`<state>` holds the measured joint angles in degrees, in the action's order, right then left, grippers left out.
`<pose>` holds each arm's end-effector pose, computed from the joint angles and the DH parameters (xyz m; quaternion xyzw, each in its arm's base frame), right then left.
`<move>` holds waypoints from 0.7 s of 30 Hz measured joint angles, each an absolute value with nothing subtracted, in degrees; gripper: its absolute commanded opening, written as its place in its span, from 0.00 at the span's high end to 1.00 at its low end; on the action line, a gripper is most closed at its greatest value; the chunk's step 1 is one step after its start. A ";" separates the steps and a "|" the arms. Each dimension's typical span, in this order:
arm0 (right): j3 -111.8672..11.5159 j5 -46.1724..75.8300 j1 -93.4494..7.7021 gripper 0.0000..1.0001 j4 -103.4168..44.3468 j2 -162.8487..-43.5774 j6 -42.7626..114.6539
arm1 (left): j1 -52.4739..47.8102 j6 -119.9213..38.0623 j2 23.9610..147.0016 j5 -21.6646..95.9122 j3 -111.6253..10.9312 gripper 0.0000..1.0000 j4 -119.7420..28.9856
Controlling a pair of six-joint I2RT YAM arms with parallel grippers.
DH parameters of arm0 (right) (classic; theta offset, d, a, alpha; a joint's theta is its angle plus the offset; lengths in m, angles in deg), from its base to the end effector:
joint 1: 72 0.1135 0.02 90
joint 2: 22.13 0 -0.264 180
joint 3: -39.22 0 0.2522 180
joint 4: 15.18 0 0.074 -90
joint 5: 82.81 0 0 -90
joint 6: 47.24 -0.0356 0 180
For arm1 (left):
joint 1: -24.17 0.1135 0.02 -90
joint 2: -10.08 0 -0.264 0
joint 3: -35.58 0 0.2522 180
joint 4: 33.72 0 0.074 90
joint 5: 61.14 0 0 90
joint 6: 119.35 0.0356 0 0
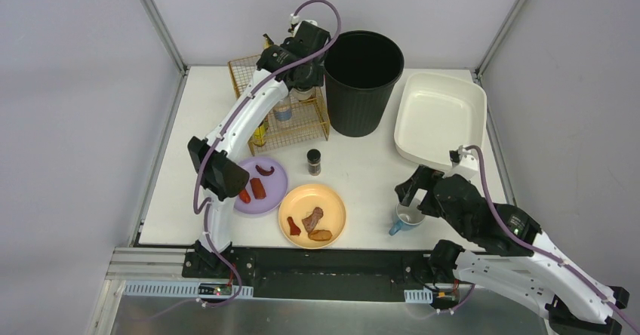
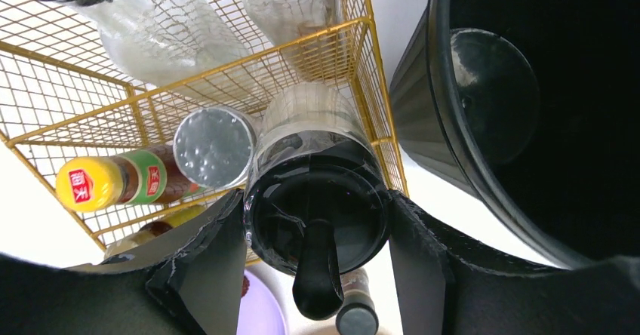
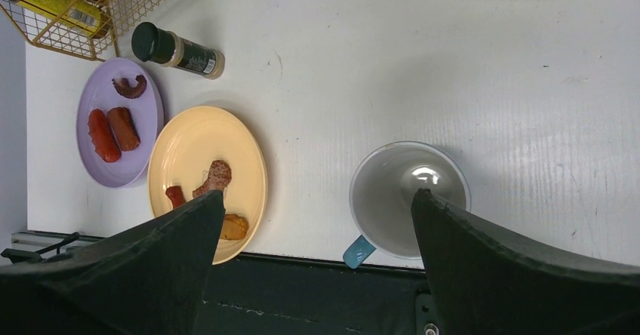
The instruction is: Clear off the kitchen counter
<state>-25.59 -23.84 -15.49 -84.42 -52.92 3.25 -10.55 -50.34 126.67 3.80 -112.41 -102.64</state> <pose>0.0637 0.0629 0.3295 -0.0048 0.8643 0.1706 0.4731 0.3684 -0.2369 0.4163 0.0094 0.8808 -0.0296 0.4725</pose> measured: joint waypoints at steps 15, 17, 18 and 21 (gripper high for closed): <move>-23.62 -23.38 -15.49 0.01 -83.18 -52.96 3.23 | -6.97 -54.45 132.94 5.01 -114.03 1.00 -101.00; -23.62 -23.38 -15.49 0.01 -83.13 -52.96 3.23 | -6.88 -55.00 133.64 5.46 -114.03 1.00 -100.65; -23.62 -23.38 -15.49 0.01 -83.13 -52.98 3.25 | -6.84 -55.37 133.95 5.66 -114.03 1.00 -100.34; -23.62 -23.36 -15.49 0.01 -83.11 -53.16 3.25 | -6.49 -56.00 134.69 5.97 -114.10 1.00 -99.58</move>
<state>-23.62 -23.36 -15.49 -83.11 -53.16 3.25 -6.49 -56.00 134.69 5.97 -114.10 -99.58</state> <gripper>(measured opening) 0.990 0.600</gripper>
